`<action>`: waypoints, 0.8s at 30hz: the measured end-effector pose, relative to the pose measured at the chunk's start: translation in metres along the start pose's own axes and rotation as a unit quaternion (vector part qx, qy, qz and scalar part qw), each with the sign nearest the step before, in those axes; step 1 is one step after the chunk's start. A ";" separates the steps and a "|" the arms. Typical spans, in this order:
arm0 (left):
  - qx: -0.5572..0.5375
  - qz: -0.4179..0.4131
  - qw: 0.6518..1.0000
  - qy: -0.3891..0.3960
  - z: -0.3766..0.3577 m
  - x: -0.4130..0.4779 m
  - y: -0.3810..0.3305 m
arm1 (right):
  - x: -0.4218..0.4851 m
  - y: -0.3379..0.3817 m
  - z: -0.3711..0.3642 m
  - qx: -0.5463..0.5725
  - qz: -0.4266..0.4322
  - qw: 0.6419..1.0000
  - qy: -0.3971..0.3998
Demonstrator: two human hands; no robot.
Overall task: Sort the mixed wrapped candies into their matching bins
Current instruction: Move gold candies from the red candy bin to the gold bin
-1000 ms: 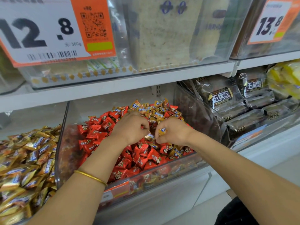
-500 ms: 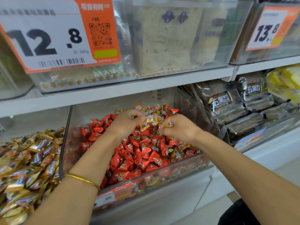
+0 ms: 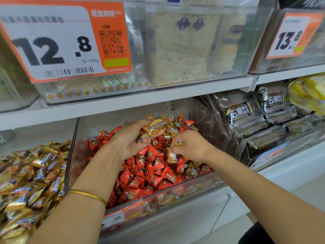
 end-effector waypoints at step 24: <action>0.377 -0.165 0.911 0.003 -0.010 -0.007 -0.015 | -0.004 0.006 -0.026 0.672 -0.206 0.710 0.052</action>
Point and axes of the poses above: each hand's wrist, its own x-axis towards the middle knuckle, its own z-axis out of the back of the hand, y = z × x, the point moved 8 cm from there along x, towards the middle knuckle, and after that the axes turned 2 degrees about z, right-handed, at the moved point
